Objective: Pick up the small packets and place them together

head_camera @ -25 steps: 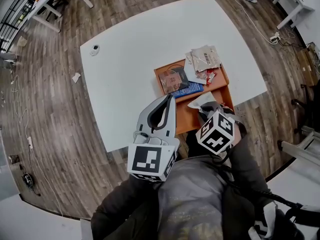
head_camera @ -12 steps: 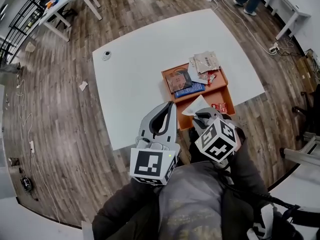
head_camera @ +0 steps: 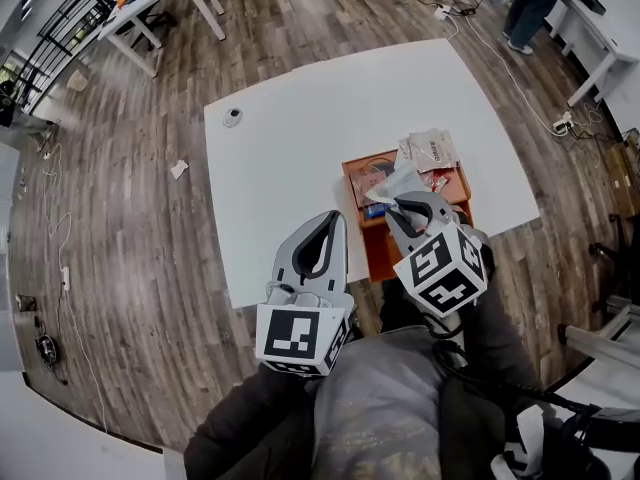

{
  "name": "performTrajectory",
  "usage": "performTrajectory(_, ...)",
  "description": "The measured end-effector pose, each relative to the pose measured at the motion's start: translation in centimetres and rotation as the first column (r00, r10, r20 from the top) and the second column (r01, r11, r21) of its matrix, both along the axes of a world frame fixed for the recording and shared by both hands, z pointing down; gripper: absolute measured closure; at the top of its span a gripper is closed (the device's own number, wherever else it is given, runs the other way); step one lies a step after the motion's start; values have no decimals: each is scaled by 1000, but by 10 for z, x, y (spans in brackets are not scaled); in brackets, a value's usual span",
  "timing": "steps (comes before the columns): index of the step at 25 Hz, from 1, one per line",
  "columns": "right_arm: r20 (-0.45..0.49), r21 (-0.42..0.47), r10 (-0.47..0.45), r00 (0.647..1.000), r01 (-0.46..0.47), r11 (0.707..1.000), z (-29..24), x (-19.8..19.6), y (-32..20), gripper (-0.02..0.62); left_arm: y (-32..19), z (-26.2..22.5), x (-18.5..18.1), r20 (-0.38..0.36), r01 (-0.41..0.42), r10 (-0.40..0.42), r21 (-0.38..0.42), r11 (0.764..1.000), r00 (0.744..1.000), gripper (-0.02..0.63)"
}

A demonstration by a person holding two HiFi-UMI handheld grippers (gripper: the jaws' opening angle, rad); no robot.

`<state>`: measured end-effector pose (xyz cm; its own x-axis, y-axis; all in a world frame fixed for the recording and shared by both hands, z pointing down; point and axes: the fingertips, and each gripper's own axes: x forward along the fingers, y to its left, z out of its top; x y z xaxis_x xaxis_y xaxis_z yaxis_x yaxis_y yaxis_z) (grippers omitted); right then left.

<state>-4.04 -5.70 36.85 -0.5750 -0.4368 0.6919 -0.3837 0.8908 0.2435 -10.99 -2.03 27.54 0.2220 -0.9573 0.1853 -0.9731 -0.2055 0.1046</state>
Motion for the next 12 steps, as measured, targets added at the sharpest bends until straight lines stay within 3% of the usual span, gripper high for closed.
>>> performTrajectory(6,-31,-81,-49,998,46,996,27,-16,-57,529,-44,11,-23,0,106,-106,-31,994,994,607)
performTrajectory(12,-71,-155,-107,992,95,983,46,-30,-44,511,-35,22,-40,-11,167,-168,-71,983,986,607)
